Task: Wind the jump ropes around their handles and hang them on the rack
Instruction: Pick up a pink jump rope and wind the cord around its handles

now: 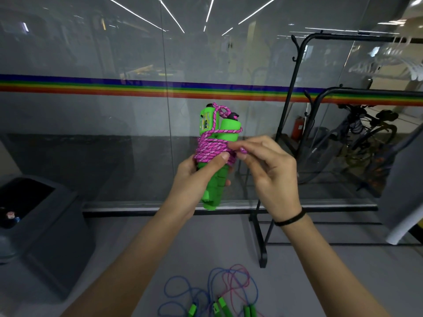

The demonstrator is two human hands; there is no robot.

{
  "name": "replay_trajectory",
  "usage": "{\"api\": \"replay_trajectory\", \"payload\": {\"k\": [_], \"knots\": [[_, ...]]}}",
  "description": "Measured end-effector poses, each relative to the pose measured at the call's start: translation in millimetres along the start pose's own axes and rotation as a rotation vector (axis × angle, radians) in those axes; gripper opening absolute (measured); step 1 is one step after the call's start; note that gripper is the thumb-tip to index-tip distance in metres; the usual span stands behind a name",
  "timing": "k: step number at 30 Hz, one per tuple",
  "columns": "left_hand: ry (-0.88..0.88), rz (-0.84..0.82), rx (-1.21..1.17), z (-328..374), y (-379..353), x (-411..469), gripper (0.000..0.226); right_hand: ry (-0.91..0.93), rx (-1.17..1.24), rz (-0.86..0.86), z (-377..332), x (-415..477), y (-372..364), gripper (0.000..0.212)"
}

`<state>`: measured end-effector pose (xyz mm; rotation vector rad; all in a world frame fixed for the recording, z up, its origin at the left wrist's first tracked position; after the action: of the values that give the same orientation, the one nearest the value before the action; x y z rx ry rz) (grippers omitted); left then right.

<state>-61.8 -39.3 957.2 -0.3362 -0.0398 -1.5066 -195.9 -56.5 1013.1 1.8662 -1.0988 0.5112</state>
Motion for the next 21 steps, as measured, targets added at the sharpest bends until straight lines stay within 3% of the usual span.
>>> {"api": "replay_trajectory", "payload": {"k": [5,9,13,21], "knots": [[0.045,0.026,0.005,-7.1,1.8,-1.9,0.032,0.026,-0.084,-0.127,-1.6,-2.5,-5.0,0.021],[0.045,0.017,0.044,-8.2,1.0,-8.0,0.034,-0.063,-0.075,-0.081,0.0,-0.8,1.0,0.020],[0.040,0.024,0.050,-1.8,-1.0,-14.2,0.029,0.002,-0.153,-0.098,-4.0,0.5,-1.4,0.006],[0.009,0.046,0.188,15.9,0.2,-22.4,0.012,0.028,-0.179,-0.065,-11.3,-0.6,-1.8,0.004]]}}
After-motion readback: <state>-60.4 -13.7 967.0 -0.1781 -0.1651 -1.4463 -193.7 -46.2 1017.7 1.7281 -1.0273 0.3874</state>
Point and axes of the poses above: each hand's wrist, its own x-axis towards the middle knuckle, its own y-axis out of the back of the hand, z = x × y, the point moved 7 cm from there along x, towards the middle knuckle, and after that the axes turned 15 degrees about -z, right-handed, at the moved point
